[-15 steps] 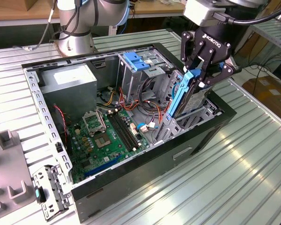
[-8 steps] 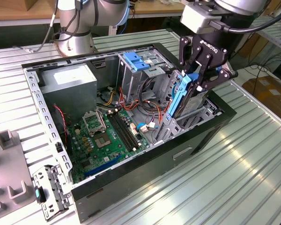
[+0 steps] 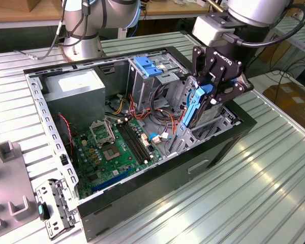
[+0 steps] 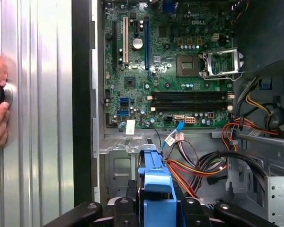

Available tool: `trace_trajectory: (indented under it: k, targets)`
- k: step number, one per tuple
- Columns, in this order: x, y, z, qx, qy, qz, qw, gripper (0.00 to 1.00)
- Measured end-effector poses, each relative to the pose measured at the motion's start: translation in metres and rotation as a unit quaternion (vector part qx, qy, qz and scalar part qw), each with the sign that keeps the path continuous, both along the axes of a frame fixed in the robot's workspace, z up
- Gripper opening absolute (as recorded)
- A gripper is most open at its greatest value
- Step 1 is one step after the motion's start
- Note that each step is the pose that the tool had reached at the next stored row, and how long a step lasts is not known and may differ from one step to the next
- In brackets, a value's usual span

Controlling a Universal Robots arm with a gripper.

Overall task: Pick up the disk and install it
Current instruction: 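Insert the disk into the insertion slot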

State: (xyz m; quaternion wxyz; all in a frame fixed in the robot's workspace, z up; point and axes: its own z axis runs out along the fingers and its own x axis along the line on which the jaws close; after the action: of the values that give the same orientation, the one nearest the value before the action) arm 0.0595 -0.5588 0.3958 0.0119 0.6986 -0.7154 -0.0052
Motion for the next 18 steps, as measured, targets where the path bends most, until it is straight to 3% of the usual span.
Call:
trace_trajectory:
  k: [11, 18]
  targets:
    - [0.0000, 0.0000, -0.0174, 0.0001, 0.0002, 0.000, 1.00000, 0.37]
    - [0.0000, -0.0001, -0.0181, 0.0000, 0.0006, 0.000, 1.00000, 0.37]
